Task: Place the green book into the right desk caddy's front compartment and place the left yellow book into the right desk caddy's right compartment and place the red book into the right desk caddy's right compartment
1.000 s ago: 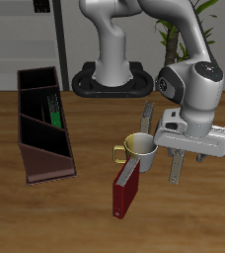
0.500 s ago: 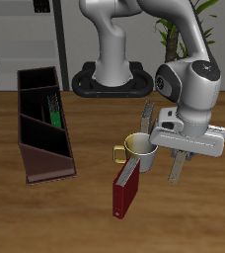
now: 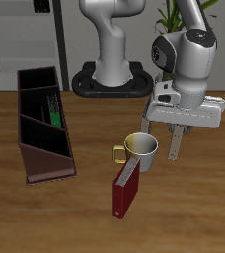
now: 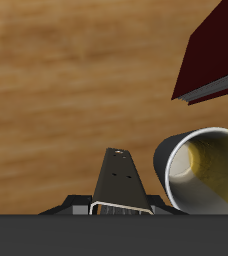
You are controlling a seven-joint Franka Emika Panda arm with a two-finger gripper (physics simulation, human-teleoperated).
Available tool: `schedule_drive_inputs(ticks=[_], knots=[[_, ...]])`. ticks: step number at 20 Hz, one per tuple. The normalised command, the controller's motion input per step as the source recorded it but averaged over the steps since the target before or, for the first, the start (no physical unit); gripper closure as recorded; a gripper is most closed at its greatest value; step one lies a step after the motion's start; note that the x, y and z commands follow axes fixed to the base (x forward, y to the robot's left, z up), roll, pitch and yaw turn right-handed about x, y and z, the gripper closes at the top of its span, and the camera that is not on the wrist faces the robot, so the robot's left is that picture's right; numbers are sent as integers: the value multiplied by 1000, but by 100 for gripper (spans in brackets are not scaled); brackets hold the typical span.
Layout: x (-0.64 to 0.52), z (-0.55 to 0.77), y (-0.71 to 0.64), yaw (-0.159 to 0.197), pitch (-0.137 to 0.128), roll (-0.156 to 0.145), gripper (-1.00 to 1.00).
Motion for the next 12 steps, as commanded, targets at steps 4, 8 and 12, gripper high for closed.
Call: schedule_drive_inputs(ticks=[4, 8, 12], knots=[[-562, 499, -231, 75, -11, 59, 100], [-514, 488, -413, 28, -48, 22, 100], [-612, 474, -510, 74, -75, 48, 100]])
